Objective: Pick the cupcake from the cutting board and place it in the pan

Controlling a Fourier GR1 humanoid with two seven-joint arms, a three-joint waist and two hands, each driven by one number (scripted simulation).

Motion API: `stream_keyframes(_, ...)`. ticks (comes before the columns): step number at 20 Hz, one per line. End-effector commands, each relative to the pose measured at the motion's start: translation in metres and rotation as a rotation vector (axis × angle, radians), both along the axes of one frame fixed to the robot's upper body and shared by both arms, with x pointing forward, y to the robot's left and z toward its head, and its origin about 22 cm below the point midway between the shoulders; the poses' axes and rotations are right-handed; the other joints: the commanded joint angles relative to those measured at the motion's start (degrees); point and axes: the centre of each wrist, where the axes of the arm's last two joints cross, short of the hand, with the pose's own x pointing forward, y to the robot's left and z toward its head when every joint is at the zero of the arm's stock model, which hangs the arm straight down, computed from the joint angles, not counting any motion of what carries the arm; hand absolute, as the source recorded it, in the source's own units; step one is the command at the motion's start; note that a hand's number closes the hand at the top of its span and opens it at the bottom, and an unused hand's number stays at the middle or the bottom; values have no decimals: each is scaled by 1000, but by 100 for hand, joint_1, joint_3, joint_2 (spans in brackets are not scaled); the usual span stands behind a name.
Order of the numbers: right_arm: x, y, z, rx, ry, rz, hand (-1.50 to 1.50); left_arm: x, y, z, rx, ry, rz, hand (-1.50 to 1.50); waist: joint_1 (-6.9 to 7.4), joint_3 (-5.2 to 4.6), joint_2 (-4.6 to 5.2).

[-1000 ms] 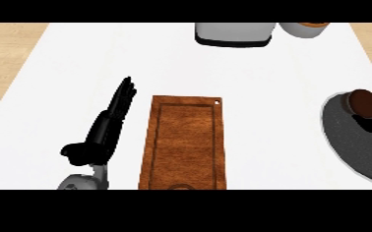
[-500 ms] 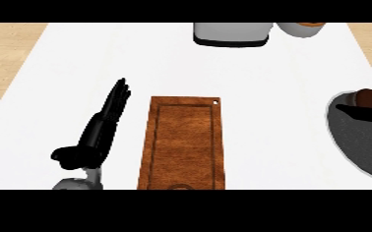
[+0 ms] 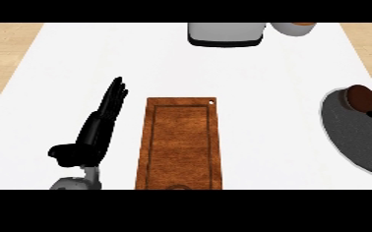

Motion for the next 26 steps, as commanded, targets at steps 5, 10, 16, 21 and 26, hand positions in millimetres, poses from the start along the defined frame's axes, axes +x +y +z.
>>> stream_keyframes(5, -80, -41, -14, 164, -82, 189, -150, -5, -11, -4, 9, 28, 9, 0, -85, -5, -23)
stream_keyframes(10, -116, -50, -21, 174, -95, 261, -150, -19, -8, 0, -14, 3, 3, 0, -41, -8, -30)
stream_keyframes(16, -135, -46, -27, 118, -74, 263, -150, -3, -1, -5, 5, 4, 17, 0, -59, -12, -25)
stream_keyframes(21, -166, -55, -29, 94, -56, 279, -150, -3, -3, -5, -10, 11, -7, 0, -57, -9, -23)
stream_keyframes(26, -172, -50, -34, 79, -44, 264, -150, -14, 5, 9, 3, 5, 2, 0, -35, -8, -28)
